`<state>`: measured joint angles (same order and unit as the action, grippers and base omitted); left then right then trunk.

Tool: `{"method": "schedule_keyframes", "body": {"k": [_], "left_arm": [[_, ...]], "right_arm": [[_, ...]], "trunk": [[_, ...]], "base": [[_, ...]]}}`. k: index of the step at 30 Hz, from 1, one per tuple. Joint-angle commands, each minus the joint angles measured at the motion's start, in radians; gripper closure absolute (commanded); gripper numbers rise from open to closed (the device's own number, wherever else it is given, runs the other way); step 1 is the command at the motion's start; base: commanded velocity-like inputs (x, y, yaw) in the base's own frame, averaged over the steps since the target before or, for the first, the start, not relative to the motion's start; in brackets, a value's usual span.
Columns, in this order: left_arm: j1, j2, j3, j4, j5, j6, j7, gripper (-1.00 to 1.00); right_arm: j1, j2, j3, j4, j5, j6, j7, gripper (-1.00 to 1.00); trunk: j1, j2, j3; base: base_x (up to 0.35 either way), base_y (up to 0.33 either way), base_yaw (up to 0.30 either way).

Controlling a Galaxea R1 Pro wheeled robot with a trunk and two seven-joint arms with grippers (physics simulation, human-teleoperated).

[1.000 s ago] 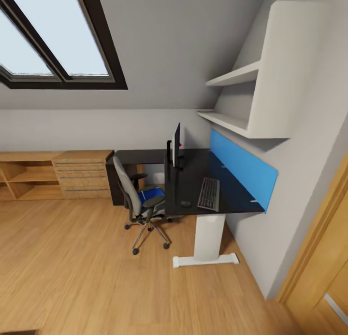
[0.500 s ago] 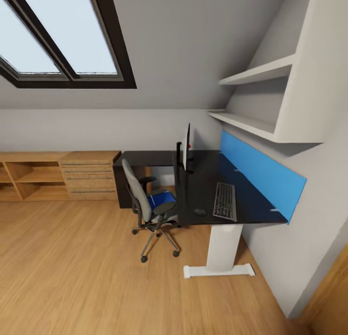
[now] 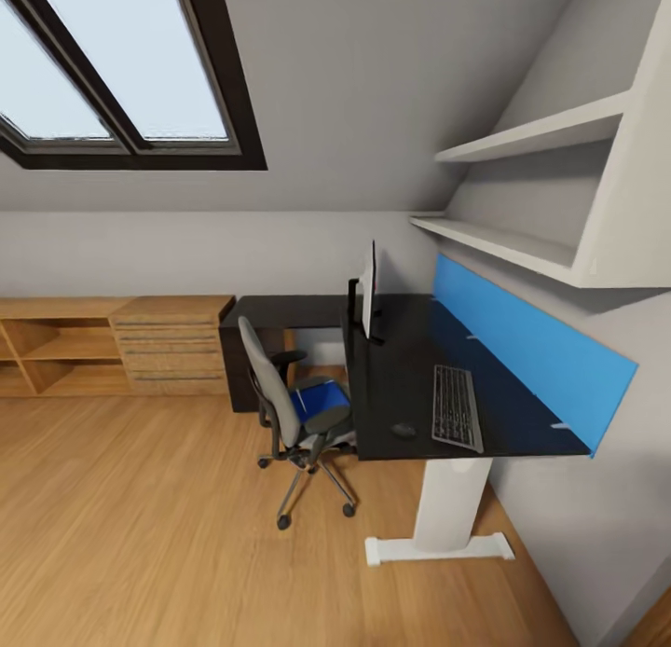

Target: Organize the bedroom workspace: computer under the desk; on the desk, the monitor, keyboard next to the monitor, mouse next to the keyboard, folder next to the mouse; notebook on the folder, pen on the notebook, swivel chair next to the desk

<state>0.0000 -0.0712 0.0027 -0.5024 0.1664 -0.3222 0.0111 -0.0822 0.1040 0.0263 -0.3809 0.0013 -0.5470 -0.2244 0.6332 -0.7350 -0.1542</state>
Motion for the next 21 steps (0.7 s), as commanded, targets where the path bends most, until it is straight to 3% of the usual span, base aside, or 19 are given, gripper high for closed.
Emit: {"method": "schedule_keyframes", "body": {"k": [1, 8, 21], "left_arm": [[0.0, 0.0, 0.0, -0.001, 0.004, -0.001, 0.001, -1.0], [0.0, 0.0, 0.0, -0.001, 0.004, -0.001, 0.001, -1.0], [0.0, 0.0, 0.0, -0.001, 0.004, -0.001, 0.001, -1.0]], "right_arm": [[-0.001, 0.0, 0.003, 0.0, 0.0, -0.002, -0.006, -1.0], [-0.001, 0.0, 0.003, 0.0, 0.0, -0.002, -0.006, -1.0], [-0.001, -0.001, 0.004, 0.004, 0.0, -0.002, -0.006, -1.0]], "trunk": [[0.001, -0.001, -0.001], [0.001, -0.001, -0.001], [0.001, -0.001, -0.001]], "base": [[0.303, 0.009, 0.0], [0.178, 0.003, 0.0], [0.018, 0.0, 0.0]]}}
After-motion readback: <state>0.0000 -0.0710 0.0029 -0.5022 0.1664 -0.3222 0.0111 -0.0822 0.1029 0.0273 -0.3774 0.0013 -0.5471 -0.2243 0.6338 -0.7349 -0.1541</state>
